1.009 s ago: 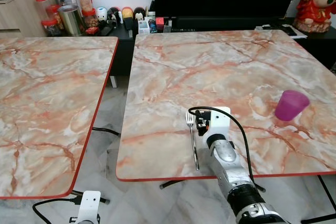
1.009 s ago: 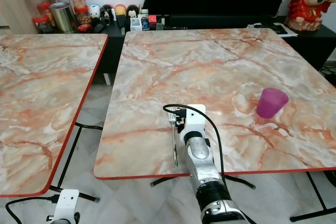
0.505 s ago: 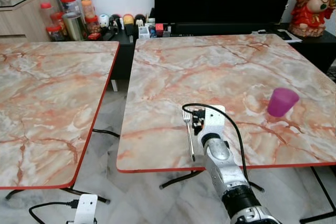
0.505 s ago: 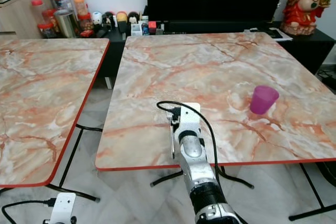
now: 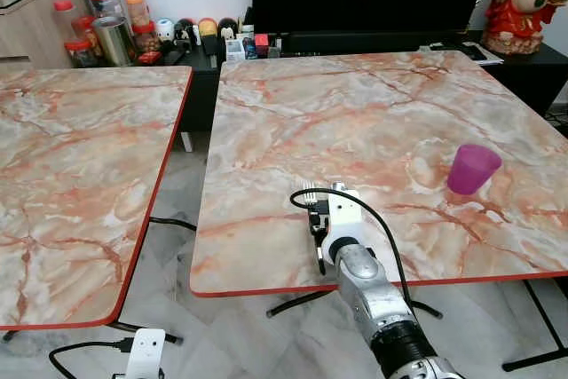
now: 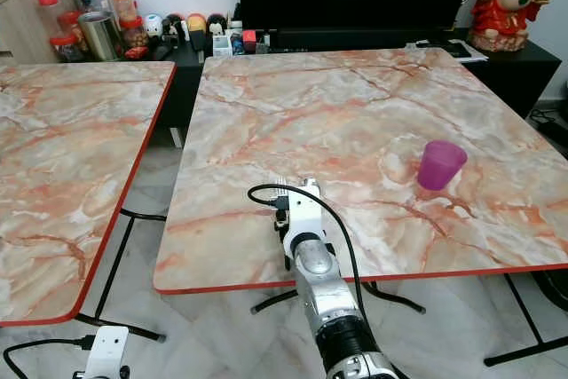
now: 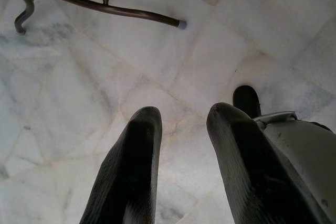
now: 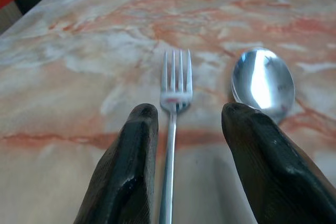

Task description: Setting the table

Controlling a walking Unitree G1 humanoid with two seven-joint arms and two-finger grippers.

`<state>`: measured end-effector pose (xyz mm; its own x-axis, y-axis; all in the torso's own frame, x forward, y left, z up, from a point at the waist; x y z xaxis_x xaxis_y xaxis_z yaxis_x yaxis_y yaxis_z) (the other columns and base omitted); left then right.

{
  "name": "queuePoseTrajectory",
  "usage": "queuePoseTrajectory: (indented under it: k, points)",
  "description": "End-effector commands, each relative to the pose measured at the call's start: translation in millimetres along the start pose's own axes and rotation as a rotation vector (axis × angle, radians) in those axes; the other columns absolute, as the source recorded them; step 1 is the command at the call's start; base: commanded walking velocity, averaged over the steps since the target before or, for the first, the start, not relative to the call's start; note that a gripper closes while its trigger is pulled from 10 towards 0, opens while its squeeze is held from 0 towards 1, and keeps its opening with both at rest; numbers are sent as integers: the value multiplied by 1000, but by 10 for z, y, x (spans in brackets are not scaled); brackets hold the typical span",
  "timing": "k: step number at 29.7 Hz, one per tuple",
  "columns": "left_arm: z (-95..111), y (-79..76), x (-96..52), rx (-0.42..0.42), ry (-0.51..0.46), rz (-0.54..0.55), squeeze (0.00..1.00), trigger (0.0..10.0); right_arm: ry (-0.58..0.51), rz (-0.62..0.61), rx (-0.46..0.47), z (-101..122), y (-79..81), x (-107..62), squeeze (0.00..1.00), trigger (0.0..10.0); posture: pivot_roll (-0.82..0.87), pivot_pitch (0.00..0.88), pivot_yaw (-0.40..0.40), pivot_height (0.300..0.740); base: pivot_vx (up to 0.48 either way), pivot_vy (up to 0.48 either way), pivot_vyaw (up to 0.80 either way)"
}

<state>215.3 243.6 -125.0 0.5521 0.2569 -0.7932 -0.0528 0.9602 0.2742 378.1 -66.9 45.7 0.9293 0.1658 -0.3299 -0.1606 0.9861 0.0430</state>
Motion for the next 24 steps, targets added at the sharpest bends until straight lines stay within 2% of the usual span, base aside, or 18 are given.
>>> queuePoseTrajectory:
  k: [1,18,24]
  points:
    - [34,55,7,-5,-6,16,0,10000,-14,16,-15,84,40,10,0,10000,-51,9,0,736,0,0,0]
    - [-16,4,1,-12,13,-1,0,10000,126,46,-91,-254,49,8,0,10000,-48,10,-11,736,0,0,0]
    - [-29,-39,-2,-11,20,-15,0,10000,201,22,-130,-430,-30,-16,0,10000,-50,11,-12,736,0,0,0]
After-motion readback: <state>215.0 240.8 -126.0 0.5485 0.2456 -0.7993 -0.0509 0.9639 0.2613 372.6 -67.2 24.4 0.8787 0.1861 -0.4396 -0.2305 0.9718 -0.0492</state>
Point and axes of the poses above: a point about 5 cm out from each wrist's last joint towards the gripper, its own x axis pointing out of the wrist towards the gripper, its own z axis along the axis of the wrist's last joint, y = z × x, the point moved 6 cm from there along x, pointing out of the wrist towards the gripper, and after that the axes turned 2 degrees about x, right-handed, at the moved point
